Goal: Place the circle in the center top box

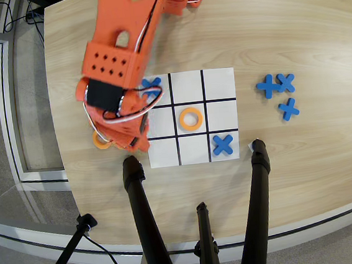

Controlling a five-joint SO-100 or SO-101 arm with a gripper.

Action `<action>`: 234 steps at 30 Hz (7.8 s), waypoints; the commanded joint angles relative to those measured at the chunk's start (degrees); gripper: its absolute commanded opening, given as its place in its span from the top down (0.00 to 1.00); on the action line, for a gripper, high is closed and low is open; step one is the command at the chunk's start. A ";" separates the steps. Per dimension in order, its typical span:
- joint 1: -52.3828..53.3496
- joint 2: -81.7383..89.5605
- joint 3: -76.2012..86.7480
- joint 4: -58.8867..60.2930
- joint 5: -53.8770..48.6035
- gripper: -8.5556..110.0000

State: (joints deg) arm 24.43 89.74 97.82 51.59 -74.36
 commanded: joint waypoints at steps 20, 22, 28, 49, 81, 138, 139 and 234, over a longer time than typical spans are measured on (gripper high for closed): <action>3.25 -17.05 -10.28 -2.90 -3.34 0.72; 3.25 -18.19 -11.43 -2.90 -3.34 0.72; 3.52 -22.32 -15.82 -2.90 -3.25 0.72; 3.87 -24.52 -16.70 -0.97 -3.34 0.73; 3.43 -24.43 -16.79 0.26 -0.62 0.88; -32.87 5.98 2.02 0.26 10.63 0.93; -32.52 3.69 0.53 -0.62 10.63 0.93; 1.67 6.50 11.60 -16.08 -5.10 0.74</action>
State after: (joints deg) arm 26.37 98.35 112.24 38.32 -79.80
